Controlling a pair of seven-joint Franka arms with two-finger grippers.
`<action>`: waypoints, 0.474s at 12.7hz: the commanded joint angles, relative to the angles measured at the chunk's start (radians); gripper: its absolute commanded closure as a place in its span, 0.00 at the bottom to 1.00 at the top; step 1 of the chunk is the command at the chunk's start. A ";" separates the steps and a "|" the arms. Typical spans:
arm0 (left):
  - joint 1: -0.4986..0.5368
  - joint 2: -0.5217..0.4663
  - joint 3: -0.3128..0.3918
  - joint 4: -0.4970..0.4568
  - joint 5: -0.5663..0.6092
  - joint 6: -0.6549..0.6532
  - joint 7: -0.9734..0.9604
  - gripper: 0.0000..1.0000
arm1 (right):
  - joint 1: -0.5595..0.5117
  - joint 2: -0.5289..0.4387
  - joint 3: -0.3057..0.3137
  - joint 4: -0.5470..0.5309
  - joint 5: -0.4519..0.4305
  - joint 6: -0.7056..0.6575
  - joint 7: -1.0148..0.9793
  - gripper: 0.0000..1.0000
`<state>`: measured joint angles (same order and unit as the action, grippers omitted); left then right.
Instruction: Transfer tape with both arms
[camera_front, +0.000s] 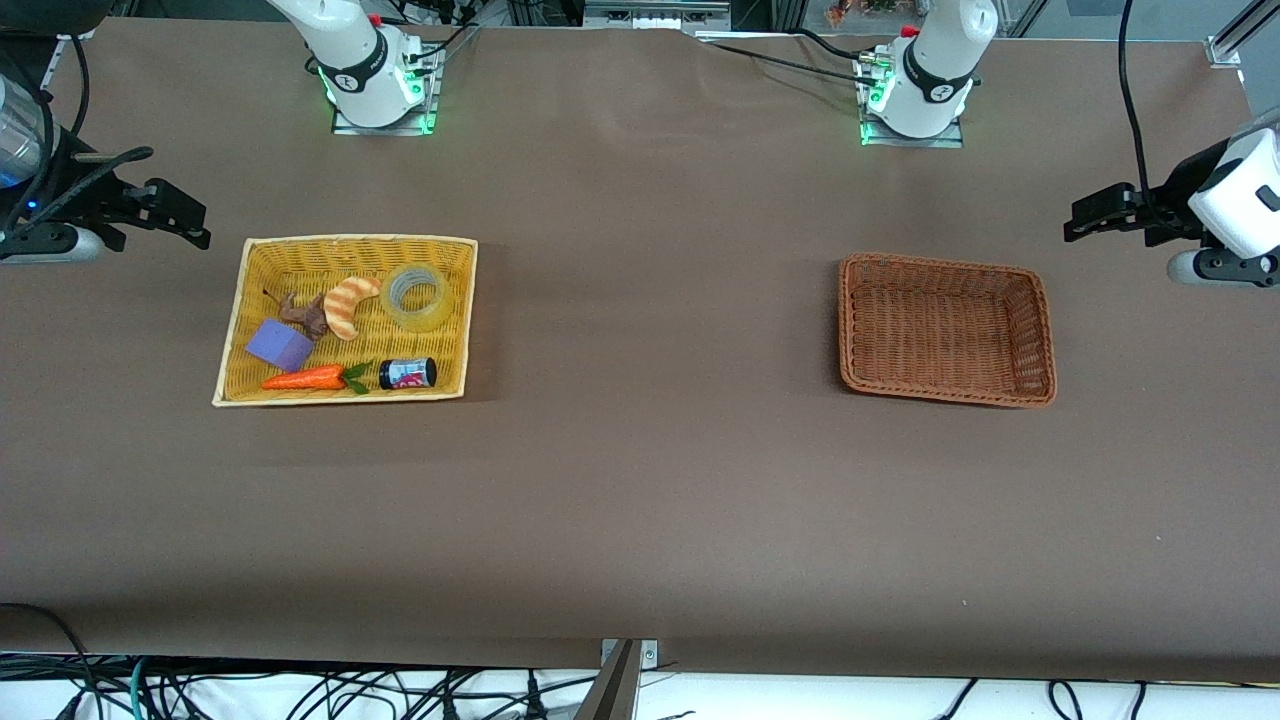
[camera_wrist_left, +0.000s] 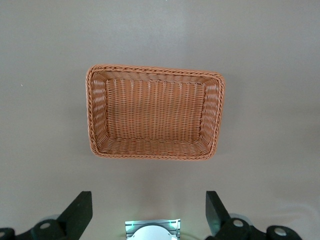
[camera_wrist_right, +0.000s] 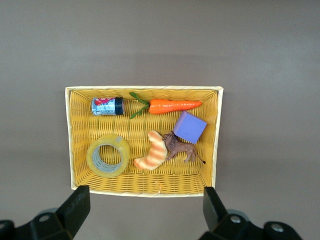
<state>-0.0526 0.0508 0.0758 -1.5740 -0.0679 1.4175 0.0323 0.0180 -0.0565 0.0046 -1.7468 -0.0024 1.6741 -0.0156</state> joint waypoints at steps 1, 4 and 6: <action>0.005 0.001 0.004 0.003 -0.021 -0.006 0.018 0.00 | -0.019 0.006 0.014 0.023 0.016 -0.019 0.006 0.00; 0.005 0.001 0.004 0.003 -0.020 -0.006 0.018 0.00 | -0.015 0.006 0.015 0.027 0.004 -0.019 0.003 0.00; 0.005 0.001 0.004 0.003 -0.020 -0.006 0.018 0.00 | -0.015 0.007 0.017 0.029 0.002 -0.019 -0.001 0.00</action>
<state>-0.0526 0.0509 0.0765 -1.5740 -0.0679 1.4175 0.0323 0.0172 -0.0565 0.0055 -1.7442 -0.0021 1.6741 -0.0149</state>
